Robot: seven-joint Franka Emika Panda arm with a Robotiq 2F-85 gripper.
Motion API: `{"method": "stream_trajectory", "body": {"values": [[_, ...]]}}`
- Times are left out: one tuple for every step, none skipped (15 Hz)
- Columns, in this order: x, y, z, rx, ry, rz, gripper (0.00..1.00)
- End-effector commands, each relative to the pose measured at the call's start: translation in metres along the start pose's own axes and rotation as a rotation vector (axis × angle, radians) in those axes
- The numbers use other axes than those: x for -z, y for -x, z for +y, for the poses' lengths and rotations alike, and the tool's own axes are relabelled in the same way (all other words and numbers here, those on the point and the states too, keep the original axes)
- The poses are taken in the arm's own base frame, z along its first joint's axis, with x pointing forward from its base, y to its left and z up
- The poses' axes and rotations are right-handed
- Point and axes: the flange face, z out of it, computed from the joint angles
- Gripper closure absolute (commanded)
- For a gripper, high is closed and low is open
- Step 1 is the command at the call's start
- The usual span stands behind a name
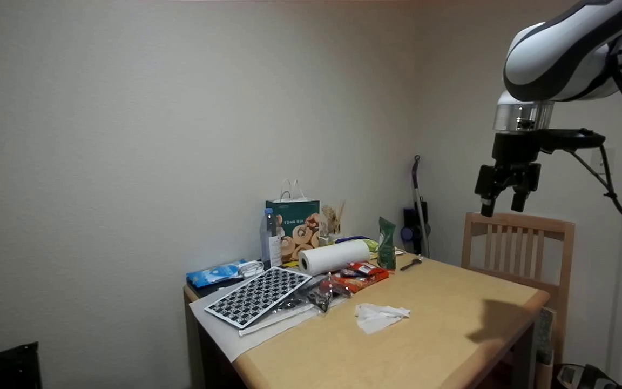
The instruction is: Pick up the cloth from the table and throw it on the floor
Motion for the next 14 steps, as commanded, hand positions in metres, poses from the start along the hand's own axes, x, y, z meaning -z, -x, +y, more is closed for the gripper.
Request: {"method": "stream_trajectory", "body": {"values": [[-0.013,-0.027,-0.025,0.091,-0.011,-0.046,0.00],[-0.017,-0.034,-0.034,0.112,-0.009,-0.054,0.00],[-0.021,-0.039,-0.040,0.127,-0.006,-0.062,0.00],[-0.024,-0.043,-0.044,0.140,0.014,-0.060,0.00],[-0.026,-0.046,-0.048,0.148,0.022,-0.064,0.00],[-0.022,-0.036,-0.046,0.103,0.019,-0.050,0.00],[-0.025,-0.039,-0.050,0.110,0.022,-0.056,0.00],[-0.027,-0.040,-0.050,0.111,0.023,-0.059,0.00],[-0.026,-0.040,-0.049,0.109,0.023,-0.058,0.00],[-0.026,-0.040,-0.048,0.107,0.023,-0.056,0.00],[-0.025,-0.040,-0.048,0.107,0.023,-0.056,0.00],[-0.028,-0.045,-0.053,0.126,0.012,-0.056,0.00],[-0.031,-0.052,-0.058,0.135,0.007,-0.053,0.00],[-0.035,-0.064,-0.064,0.150,-0.016,-0.049,0.00]]}}
